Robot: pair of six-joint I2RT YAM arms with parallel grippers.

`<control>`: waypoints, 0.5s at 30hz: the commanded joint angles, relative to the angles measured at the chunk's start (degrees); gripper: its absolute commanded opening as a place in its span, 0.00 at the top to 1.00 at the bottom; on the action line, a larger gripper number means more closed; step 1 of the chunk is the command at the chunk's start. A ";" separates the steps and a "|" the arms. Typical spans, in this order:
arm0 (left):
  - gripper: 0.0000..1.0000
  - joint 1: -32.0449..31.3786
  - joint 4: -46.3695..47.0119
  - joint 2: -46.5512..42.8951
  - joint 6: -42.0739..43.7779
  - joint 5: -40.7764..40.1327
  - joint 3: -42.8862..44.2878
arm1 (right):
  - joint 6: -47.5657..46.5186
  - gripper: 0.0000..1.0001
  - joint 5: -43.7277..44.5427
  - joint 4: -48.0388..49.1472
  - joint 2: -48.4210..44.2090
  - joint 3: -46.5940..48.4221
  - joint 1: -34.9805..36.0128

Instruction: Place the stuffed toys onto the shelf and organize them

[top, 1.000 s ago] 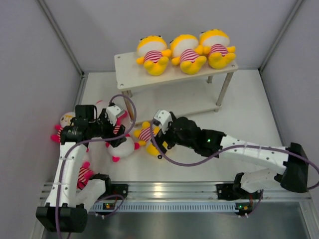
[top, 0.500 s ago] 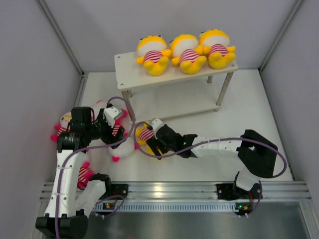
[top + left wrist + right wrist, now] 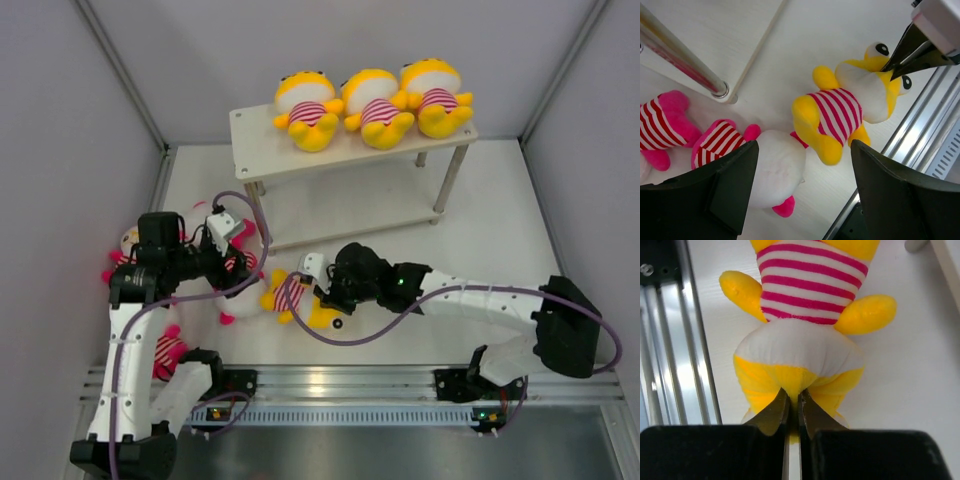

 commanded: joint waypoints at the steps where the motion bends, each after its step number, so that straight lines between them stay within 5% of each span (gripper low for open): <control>1: 0.20 -0.26 -4.23 -0.88 3.21 7.76 3.98 | -18.93 1.00 -11.71 -10.81 -4.37 8.67 -1.46; 7: 0.20 -0.35 -10.75 -2.89 17.44 11.38 3.11 | -31.80 1.00 -17.79 -31.82 2.12 23.17 -3.39; 15: 0.06 -1.14 -14.97 -2.64 27.83 9.26 0.03 | -41.82 1.00 -17.26 -36.50 1.70 29.86 -5.15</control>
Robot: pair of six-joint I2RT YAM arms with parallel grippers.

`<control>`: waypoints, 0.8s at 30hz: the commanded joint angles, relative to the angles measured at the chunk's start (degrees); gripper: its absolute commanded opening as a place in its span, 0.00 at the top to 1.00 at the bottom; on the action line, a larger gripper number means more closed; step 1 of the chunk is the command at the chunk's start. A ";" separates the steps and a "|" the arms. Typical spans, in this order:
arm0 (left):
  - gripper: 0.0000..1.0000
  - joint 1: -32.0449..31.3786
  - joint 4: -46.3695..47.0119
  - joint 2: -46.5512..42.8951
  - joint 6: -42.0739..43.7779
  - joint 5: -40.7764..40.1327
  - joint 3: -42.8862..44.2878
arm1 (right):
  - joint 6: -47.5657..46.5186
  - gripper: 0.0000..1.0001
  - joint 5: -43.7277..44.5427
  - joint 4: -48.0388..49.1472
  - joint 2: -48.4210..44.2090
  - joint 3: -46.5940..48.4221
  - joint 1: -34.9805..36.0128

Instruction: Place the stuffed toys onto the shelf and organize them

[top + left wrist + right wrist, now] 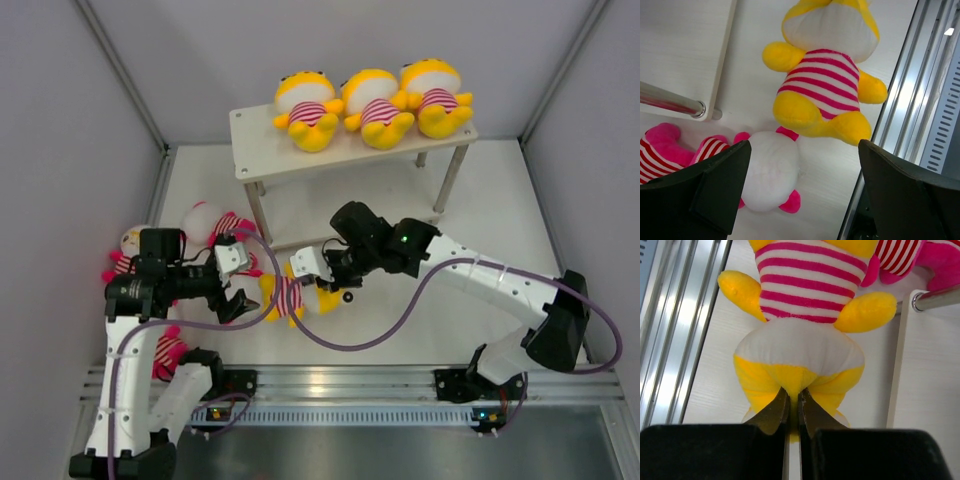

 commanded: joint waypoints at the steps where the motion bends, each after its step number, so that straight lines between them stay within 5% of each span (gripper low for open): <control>1: 0.05 -0.39 -2.65 0.53 7.40 2.23 -0.78 | -7.91 1.00 -2.60 -4.17 -1.89 4.03 -0.91; 17: 0.02 -0.57 -2.65 5.98 8.90 7.86 3.79 | -13.19 1.00 -4.89 -7.87 4.96 16.06 1.72; 21: 0.24 -0.57 -2.64 6.78 9.16 7.69 3.70 | -13.80 1.00 -4.71 -7.09 5.84 17.66 2.17; 23: 0.49 -0.75 -2.64 7.04 8.81 6.02 3.18 | -13.80 1.00 -4.19 -6.12 5.32 17.13 2.17; 24: 0.74 -0.83 -2.56 6.69 8.81 5.06 3.08 | -13.72 1.00 -4.09 -5.15 4.62 16.87 2.17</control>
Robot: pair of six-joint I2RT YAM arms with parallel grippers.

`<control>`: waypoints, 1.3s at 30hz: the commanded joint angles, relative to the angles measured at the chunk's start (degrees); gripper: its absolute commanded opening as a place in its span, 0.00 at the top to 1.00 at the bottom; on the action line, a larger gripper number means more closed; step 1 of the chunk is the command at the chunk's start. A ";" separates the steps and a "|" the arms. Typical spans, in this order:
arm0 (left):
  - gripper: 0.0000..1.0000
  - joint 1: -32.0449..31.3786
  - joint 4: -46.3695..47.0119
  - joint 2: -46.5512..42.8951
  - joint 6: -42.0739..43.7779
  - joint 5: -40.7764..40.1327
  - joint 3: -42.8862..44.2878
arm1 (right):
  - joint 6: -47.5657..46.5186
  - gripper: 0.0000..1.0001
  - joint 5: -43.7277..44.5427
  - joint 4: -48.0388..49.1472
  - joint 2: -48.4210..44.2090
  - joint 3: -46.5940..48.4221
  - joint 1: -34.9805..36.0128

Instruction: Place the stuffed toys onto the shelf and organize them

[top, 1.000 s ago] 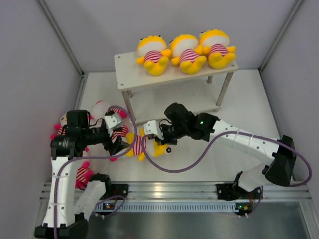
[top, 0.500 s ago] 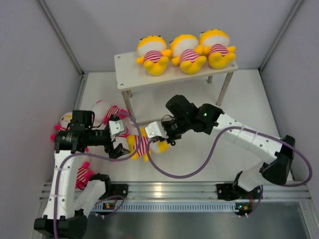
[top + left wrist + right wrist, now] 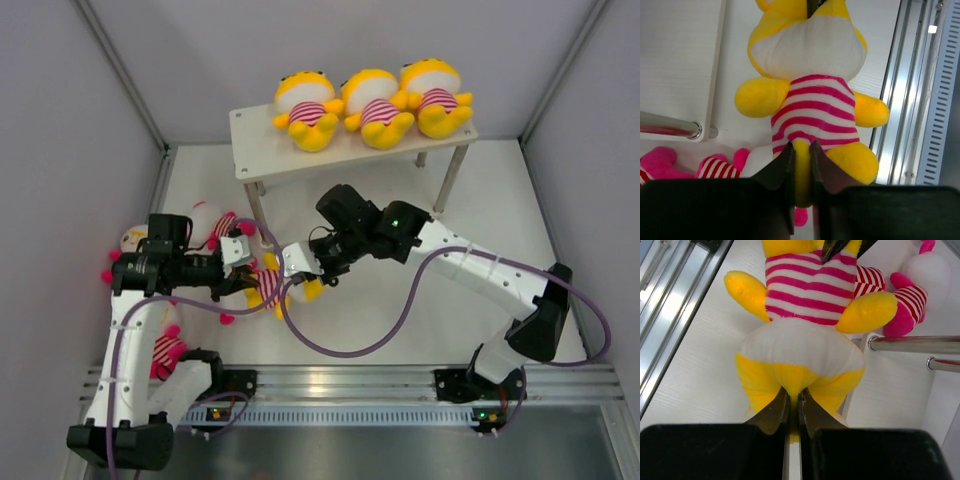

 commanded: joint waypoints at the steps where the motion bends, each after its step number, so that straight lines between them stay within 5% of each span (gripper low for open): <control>1: 0.93 -0.51 -0.37 -0.13 1.75 0.46 0.88 | -1.52 1.00 -1.45 2.96 -1.86 2.37 0.83; 2: 1.00 -0.59 -0.37 -0.48 1.75 0.37 0.79 | -1.34 1.00 -1.36 3.40 -2.21 1.68 0.83; 6: 1.00 -0.59 -0.37 -1.98 -0.44 1.33 3.14 | 2.07 0.88 0.22 7.35 -4.14 -0.70 0.74; 11: 1.00 -0.59 -0.28 -1.19 -16.25 3.27 15.18 | 8.76 0.44 6.37 20.41 -10.90 -9.72 0.48; 15: 1.00 -0.51 2.95 -1.53 -31.58 0.13 24.41 | 15.51 0.26 7.34 30.87 -20.20 -18.00 -0.83; 24: 1.00 -0.51 17.01 -0.58 -56.49 -24.46 35.94 | 24.23 0.14 15.93 38.12 -32.53 -25.05 -2.95; 35: 1.00 0.64 29.77 7.23 -70.75 -44.87 41.39 | 31.62 0.13 27.65 38.12 -30.16 -21.01 -4.44; 39: 1.00 0.99 34.42 11.11 -77.69 -46.39 40.87 | 32.41 0.13 27.47 38.03 -30.60 -21.80 -4.53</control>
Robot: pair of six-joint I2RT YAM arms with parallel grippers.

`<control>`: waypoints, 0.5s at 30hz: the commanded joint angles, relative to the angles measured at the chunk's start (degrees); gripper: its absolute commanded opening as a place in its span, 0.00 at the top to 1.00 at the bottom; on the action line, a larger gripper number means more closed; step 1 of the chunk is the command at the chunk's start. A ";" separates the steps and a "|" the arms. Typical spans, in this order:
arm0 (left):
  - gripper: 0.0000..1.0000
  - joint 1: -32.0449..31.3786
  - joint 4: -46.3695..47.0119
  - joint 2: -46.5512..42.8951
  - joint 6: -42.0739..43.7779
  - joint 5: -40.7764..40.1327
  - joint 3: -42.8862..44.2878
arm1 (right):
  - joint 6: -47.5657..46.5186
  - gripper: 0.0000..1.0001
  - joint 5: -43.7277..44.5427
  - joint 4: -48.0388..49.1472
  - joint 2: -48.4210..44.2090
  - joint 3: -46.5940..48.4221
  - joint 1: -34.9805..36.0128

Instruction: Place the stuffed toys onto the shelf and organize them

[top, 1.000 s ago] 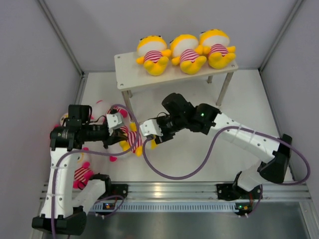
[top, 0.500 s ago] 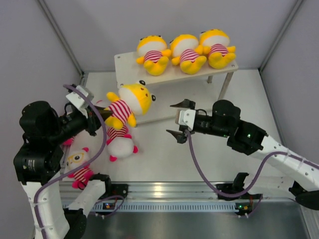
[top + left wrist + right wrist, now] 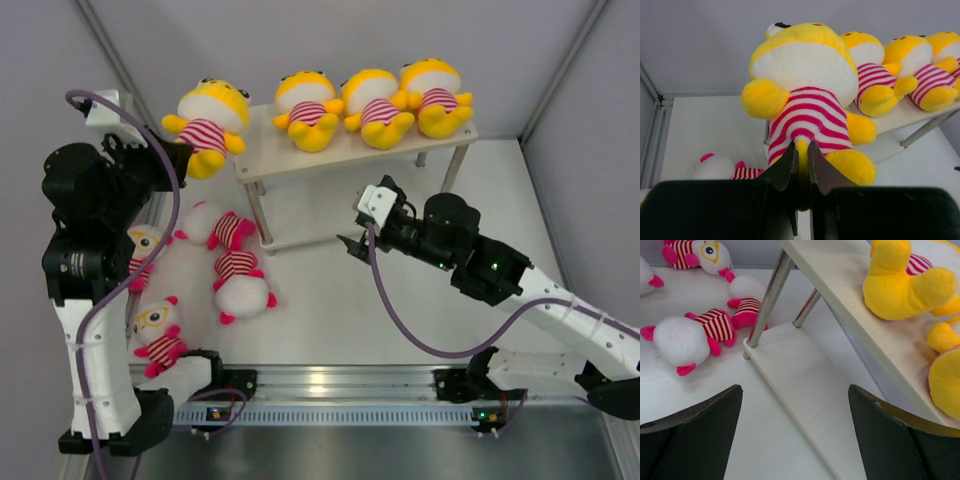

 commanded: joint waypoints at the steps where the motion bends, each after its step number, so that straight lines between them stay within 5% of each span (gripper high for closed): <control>1: 1.00 0.53 9.62 3.64 -8.89 -4.89 1.06 | 2.40 0.13 2.07 3.04 -0.85 0.94 -0.51; 15: 1.00 0.35 15.25 15.69 -18.22 -5.59 0.98 | 6.09 0.13 10.26 8.14 -3.14 -3.02 -1.47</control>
